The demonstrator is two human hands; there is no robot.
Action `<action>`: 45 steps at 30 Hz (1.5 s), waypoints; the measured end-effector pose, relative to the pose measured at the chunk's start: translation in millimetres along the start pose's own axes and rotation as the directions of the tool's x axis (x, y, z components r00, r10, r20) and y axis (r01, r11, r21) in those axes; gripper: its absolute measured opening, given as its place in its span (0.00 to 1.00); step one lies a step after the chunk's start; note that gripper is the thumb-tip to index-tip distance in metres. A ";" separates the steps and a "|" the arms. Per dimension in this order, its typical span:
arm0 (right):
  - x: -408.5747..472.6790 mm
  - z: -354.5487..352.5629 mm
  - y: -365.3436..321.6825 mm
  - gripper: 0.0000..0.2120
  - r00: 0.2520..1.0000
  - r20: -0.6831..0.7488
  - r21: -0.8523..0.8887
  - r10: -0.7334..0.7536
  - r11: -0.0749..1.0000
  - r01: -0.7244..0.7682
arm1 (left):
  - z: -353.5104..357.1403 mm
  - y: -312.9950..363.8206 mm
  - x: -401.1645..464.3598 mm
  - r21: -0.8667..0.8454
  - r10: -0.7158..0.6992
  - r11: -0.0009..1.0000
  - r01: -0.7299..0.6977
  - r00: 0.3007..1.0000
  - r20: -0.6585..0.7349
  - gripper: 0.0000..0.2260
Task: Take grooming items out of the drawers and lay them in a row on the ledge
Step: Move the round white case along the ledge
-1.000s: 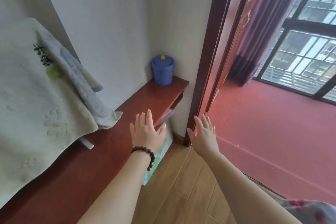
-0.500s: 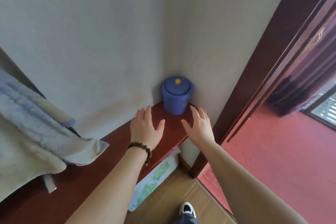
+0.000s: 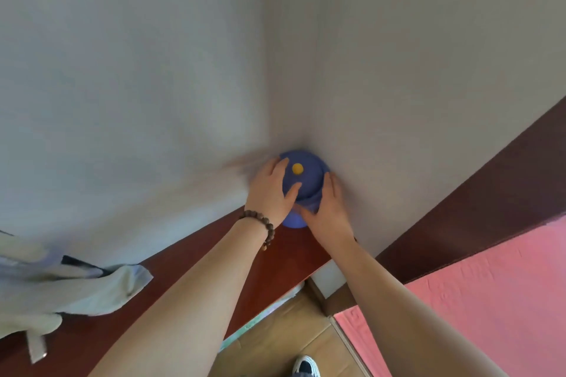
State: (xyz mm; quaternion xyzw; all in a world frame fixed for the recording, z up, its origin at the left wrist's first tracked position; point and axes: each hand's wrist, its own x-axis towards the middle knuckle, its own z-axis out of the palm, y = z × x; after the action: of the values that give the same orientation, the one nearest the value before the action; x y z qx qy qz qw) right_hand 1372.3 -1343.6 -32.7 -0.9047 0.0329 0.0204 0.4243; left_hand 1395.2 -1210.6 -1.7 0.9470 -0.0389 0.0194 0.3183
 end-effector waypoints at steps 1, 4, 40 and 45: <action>2.4 0.6 0.7 0.47 1.000 -0.006 0.034 0.006 0.999 -0.006 | 2.3 0.8 7.0 0.008 0.014 1.000 -0.014 1.000 0.003 0.25; 6.8 1.3 2.8 0.48 1.000 -0.001 0.085 0.016 0.996 -0.016 | 9.8 -0.5 23.6 -0.001 0.036 0.999 -0.036 0.999 0.005 0.22; 10.1 1.1 11.3 0.48 1.000 -0.009 -0.004 -0.021 1.000 0.021 | 25.9 -131.7 -85.4 0.135 -0.339 0.929 0.344 0.939 -0.059 0.13; 10.2 1.0 10.0 0.49 1.000 0.001 -0.018 -0.019 1.000 0.019 | 12.7 -92.2 -72.3 -0.017 -0.177 0.983 0.181 0.936 -0.303 0.17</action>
State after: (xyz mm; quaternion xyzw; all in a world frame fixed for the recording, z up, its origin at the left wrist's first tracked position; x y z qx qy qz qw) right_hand 1381.7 -1349.7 -41.6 -0.9086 0.0241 0.0172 0.4165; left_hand 1331.3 -1140.5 -71.8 0.9340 0.0970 0.1359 0.3158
